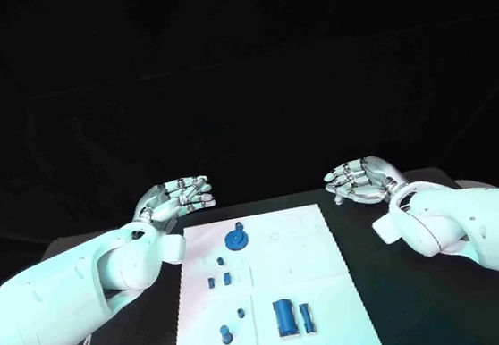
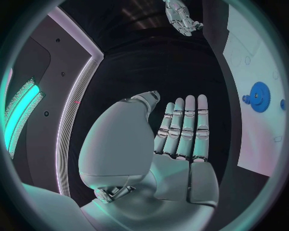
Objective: Assemble the parts on the task board
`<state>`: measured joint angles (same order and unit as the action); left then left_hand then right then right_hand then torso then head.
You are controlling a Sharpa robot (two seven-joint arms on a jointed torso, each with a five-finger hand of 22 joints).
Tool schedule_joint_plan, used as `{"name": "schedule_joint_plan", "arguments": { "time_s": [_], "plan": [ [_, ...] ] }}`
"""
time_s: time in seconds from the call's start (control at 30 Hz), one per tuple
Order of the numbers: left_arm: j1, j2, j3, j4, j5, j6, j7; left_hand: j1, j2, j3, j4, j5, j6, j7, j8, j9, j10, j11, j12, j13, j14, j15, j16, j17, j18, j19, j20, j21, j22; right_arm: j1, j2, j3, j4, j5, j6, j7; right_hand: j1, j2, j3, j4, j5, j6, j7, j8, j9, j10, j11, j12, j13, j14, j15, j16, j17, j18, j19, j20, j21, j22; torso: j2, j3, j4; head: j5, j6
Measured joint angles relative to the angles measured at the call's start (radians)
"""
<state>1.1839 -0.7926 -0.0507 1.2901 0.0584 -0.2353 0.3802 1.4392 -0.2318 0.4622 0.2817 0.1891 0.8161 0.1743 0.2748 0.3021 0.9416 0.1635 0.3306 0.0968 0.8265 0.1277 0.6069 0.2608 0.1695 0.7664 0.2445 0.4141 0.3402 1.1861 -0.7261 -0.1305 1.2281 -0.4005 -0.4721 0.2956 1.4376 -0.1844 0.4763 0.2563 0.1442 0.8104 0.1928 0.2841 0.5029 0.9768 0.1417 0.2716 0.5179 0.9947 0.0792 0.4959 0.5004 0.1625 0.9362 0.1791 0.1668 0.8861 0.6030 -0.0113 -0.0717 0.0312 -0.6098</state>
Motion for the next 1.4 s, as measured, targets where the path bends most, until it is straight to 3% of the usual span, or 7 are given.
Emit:
{"name": "schedule_joint_plan", "arguments": {
  "time_s": [0.1,0.3,0.57,0.67,0.8,0.93,1.4],
  "plan": [
    [-0.007,0.023,0.000,-0.035,0.019,-0.018,0.017,0.006,0.006,-0.017,-0.005,0.000,-0.019,-0.001,-0.027,-0.018,-0.034,0.001,-0.091,-0.029,-0.069,0.019,-0.149,-0.051,0.000,-0.056,0.038,-0.156,-0.108,-0.002,0.031,0.002,-0.052,0.078,0.022,0.037,-0.018,0.001,0.013,-0.018,-0.001,0.008,0.008,-0.041,-0.034,0.025,0.012,-0.101,-0.164,-0.019,0.024,-0.132,-0.080,0.015,0.003,0.035,-0.087,-0.126,-0.007,0.0011,0.0008,0.002,0.012],
    [-0.017,0.055,0.000,-0.082,0.051,-0.049,0.048,0.002,0.034,-0.066,-0.022,-0.010,-0.049,-0.015,-0.058,-0.052,-0.062,-0.015,-0.177,-0.037,-0.109,0.014,-0.288,-0.101,-0.025,-0.065,0.033,-0.278,-0.207,-0.006,0.073,0.006,-0.126,0.194,0.063,0.094,-0.069,0.032,-0.021,-0.066,-0.009,-0.014,0.003,-0.095,-0.100,0.046,0.014,-0.192,-0.337,-0.043,0.040,-0.255,-0.185,0.015,-0.049,0.051,-0.105,-0.346,-0.020,0.0067,0.0039,0.004,0.030],
    [-0.031,0.048,0.006,-0.040,0.048,-0.069,0.045,-0.386,0.175,-0.345,-0.205,-0.137,-0.588,-0.127,-0.211,-0.228,-0.680,-0.119,-0.286,-0.079,-0.612,-0.086,-0.513,-0.214,-0.117,-0.558,-0.162,-0.375,-0.301,-0.023,0.051,0.023,-0.068,0.201,0.042,0.092,-0.438,0.139,-0.341,-0.200,-0.104,-0.572,-0.134,-0.229,-0.383,-0.584,-0.095,-0.249,-0.466,-0.710,-0.044,-0.426,-0.408,-0.110,-0.674,-0.111,-0.146,-0.728,-0.028,0.0074,0.0180,-0.006,0.023],
    [-0.045,0.043,0.012,0.004,0.043,-0.099,0.046,-0.612,0.199,-0.393,-0.239,-0.159,-0.685,-0.147,-0.238,-0.259,-0.791,-0.138,-0.305,-0.086,-0.703,-0.104,-0.553,-0.234,-0.133,-0.646,-0.198,-0.392,-0.318,-0.039,0.038,0.039,-0.009,0.212,0.018,0.096,-0.764,0.158,-0.399,-0.224,-0.122,-0.675,-0.159,-0.252,-0.435,-0.753,-0.115,-0.255,-0.488,-0.832,-0.059,-0.455,-0.448,-0.127,-0.787,-0.140,-0.153,-0.796,-0.038,0.0085,0.0353,-0.016,0.018],
    [-0.072,0.031,0.025,0.084,0.031,-0.172,0.055,-0.994,0.215,-0.424,-0.261,-0.170,-0.747,-0.161,-0.256,-0.280,-0.862,-0.151,-0.315,-0.091,-0.762,-0.115,-0.579,-0.247,-0.149,-0.703,-0.220,-0.400,-0.328,-0.068,0.010,0.071,0.103,0.242,-0.036,0.111,-1.085,0.171,-0.435,-0.241,-0.131,-0.740,-0.175,-0.265,-0.468,-0.861,-0.128,-0.261,-0.503,-0.911,-0.069,-0.474,-0.473,-0.133,-0.859,-0.159,-0.158,-0.840,-0.049,0.0099,0.0554,-0.026,0.013],
    [-0.101,0.024,0.035,0.170,0.014,-0.266,0.068,-1.208,0.223,-0.441,-0.273,-0.178,-0.780,-0.167,-0.262,-0.290,-0.900,-0.157,-0.319,-0.093,-0.791,-0.124,-0.588,-0.253,-0.149,-0.733,-0.232,-0.404,-0.334,-0.101,-0.020,0.100,0.214,0.282,-0.105,0.134,-1.255,0.178,-0.453,-0.251,-0.136,-0.773,-0.184,-0.271,-0.485,-0.917,-0.135,-0.265,-0.510,-0.952,-0.074,-0.484,-0.486,-0.147,-0.894,-0.170,-0.158,-0.862,-0.055,0.0109,0.0648,-0.030,0.010],
    [-0.134,0.012,0.050,0.277,-0.034,-0.491,0.110,-1.433,0.233,-0.457,-0.283,-0.186,-0.809,-0.177,-0.271,-0.301,-0.938,-0.163,-0.324,-0.096,-0.823,-0.127,-0.603,-0.260,-0.164,-0.761,-0.246,-0.408,-0.339,-0.135,-0.054,0.130,0.340,0.383,-0.269,0.194,-1.432,0.184,-0.471,-0.258,-0.141,-0.807,-0.193,-0.281,-0.501,-0.972,-0.142,-0.265,-0.517,-0.990,-0.079,-0.489,-0.499,-0.149,-0.931,-0.179,-0.162,-0.885,-0.059,0.0114,0.0715,-0.031,0.010]
  ]
}}
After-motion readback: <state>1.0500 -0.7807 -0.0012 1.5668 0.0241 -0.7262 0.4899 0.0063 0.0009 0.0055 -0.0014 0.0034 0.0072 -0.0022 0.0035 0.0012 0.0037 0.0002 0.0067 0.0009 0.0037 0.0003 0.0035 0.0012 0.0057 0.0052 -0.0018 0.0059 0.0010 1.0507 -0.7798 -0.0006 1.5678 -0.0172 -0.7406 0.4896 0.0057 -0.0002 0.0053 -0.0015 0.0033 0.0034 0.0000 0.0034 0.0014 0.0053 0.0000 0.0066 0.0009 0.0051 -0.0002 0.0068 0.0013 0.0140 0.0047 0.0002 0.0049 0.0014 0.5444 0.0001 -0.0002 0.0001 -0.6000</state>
